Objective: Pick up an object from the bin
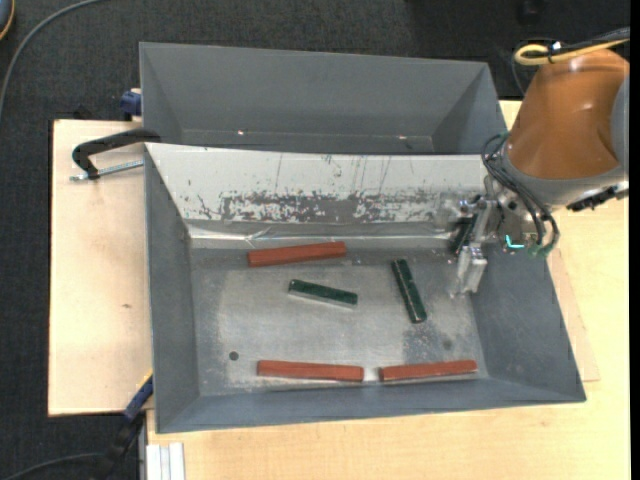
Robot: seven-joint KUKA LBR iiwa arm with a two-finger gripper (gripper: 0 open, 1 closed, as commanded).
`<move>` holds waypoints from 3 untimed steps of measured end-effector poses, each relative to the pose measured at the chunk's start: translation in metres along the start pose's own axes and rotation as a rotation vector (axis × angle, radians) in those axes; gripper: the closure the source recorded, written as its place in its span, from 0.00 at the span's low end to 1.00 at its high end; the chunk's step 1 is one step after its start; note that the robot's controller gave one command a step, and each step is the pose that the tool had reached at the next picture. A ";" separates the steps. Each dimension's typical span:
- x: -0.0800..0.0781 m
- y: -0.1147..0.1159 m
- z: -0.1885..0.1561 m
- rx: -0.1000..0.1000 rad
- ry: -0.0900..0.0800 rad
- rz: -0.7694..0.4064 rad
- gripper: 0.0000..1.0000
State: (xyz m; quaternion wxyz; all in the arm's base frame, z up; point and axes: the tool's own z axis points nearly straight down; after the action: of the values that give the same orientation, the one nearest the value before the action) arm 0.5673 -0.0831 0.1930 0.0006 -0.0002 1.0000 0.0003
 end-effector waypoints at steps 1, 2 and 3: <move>-0.008 0.034 0.123 -0.001 0.003 0.134 0.00; 0.010 0.021 0.092 0.000 0.001 0.297 0.00; 0.006 0.009 0.092 0.000 -0.004 0.518 0.00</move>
Offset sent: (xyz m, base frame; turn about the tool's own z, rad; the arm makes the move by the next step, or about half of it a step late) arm 0.0080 0.0328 -0.1230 0.1360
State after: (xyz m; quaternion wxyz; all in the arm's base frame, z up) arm 0.5611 -0.0742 0.1008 0.0025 0.2561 0.9666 0.0006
